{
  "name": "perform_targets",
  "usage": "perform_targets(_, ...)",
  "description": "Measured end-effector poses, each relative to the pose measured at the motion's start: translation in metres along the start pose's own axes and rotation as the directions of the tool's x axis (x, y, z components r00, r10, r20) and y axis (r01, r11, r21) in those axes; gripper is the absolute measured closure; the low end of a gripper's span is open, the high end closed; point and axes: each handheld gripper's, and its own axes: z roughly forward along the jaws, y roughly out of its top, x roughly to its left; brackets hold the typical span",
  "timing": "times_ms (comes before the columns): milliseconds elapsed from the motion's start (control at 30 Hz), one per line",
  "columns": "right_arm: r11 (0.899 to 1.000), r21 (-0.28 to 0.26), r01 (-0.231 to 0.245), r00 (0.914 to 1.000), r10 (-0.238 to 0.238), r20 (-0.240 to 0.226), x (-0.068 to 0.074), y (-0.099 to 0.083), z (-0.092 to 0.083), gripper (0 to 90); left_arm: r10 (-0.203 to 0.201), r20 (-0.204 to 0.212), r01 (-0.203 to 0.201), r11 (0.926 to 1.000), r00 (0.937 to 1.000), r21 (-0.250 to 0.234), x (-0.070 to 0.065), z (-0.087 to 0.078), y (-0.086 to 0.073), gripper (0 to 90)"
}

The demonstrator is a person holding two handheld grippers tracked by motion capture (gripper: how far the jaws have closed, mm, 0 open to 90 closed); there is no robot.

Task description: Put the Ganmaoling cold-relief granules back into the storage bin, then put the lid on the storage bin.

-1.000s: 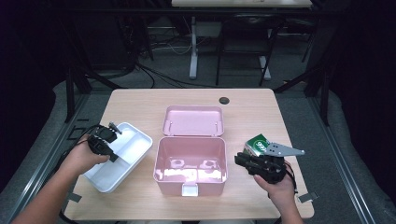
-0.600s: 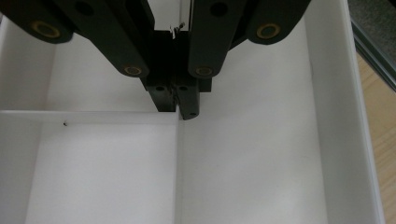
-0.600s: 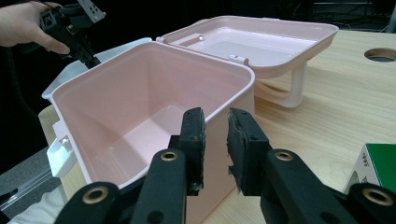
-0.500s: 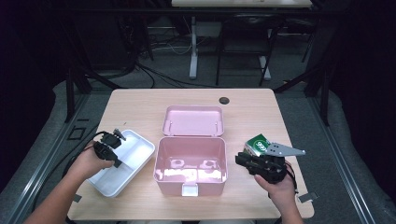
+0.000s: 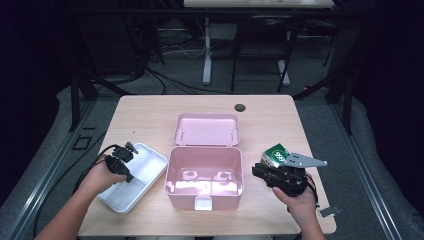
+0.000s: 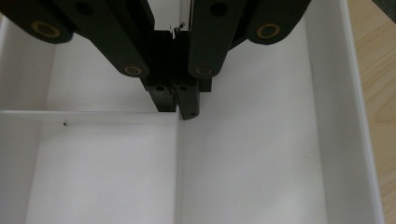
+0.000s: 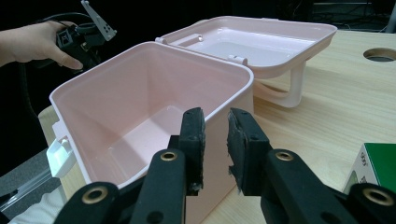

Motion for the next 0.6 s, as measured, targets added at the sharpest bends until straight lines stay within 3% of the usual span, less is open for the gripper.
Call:
perform_targets(467,1.000,0.002,-0.008,1.0000,0.008,-0.001,-0.001,0.000,-0.001,72.8,0.000,-0.006,0.000,1.0000,1.0000,0.008,0.000,0.012,-0.002,89.0)
perform_targets(600,1.000,-0.011,-0.012,0.9999,0.012,-0.004,-0.001,0.000,-0.002,71.1,-0.006,-0.007,0.006,0.9999,1.0000,-0.011,0.002,0.011,-0.003,88.1)
